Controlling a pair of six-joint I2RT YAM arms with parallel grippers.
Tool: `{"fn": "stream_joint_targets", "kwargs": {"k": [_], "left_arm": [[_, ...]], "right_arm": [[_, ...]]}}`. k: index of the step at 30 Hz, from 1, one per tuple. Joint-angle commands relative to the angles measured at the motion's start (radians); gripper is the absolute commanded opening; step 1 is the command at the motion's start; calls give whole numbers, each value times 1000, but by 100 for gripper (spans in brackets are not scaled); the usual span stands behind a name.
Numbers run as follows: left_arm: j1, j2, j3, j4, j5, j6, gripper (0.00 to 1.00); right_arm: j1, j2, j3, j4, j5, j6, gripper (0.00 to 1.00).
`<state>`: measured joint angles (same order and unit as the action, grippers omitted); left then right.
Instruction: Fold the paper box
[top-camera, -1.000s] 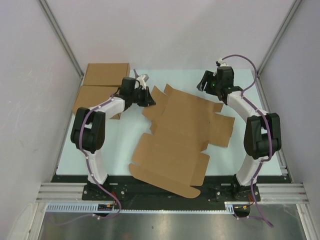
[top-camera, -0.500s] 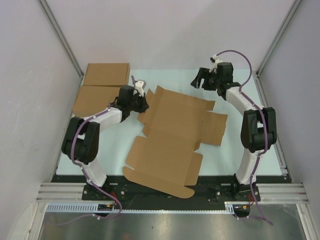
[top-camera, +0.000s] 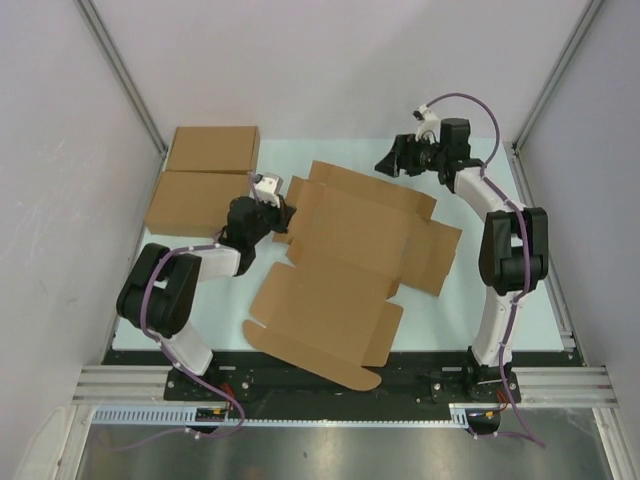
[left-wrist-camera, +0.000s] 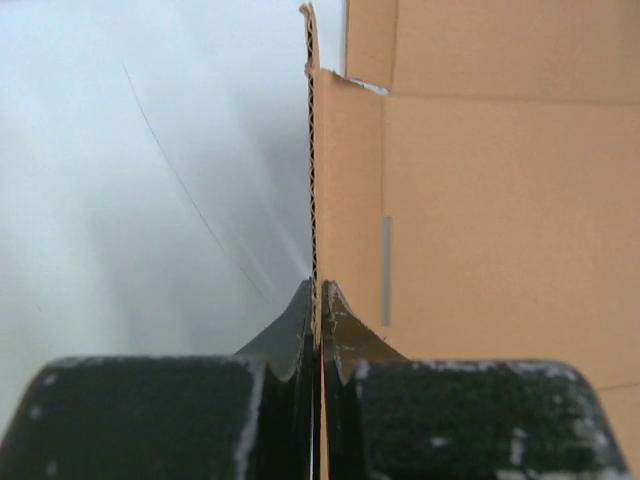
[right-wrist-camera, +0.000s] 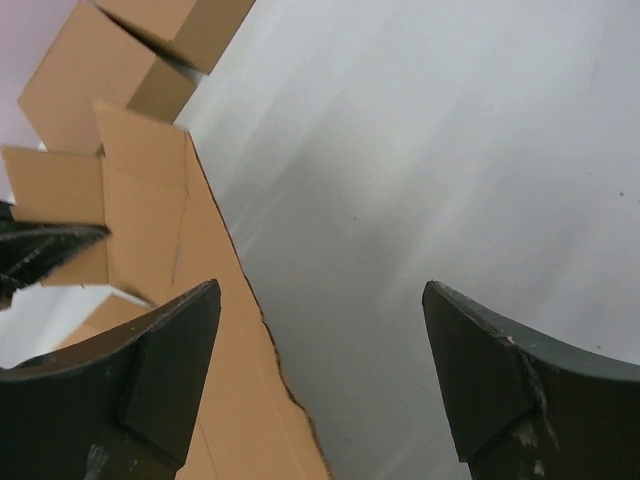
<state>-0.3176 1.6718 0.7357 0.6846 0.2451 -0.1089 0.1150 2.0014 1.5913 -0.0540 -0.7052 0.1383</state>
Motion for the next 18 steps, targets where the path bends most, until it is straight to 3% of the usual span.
{"fn": "stream_joint_targets", "kwargs": {"k": [1, 12, 15, 18], "left_arm": [[-8, -6, -59, 334, -75, -26, 4], [-23, 26, -91, 495, -138, -11, 4], [-34, 58, -78, 529, -145, -26, 4], [-46, 83, -65, 565, -144, -44, 5]], "right_arm": [[64, -35, 48, -84, 2, -129, 88], [161, -64, 58, -164, 111, -227, 83], [193, -90, 41, -184, 192, -264, 77], [224, -125, 10, -179, 286, -290, 64]]}}
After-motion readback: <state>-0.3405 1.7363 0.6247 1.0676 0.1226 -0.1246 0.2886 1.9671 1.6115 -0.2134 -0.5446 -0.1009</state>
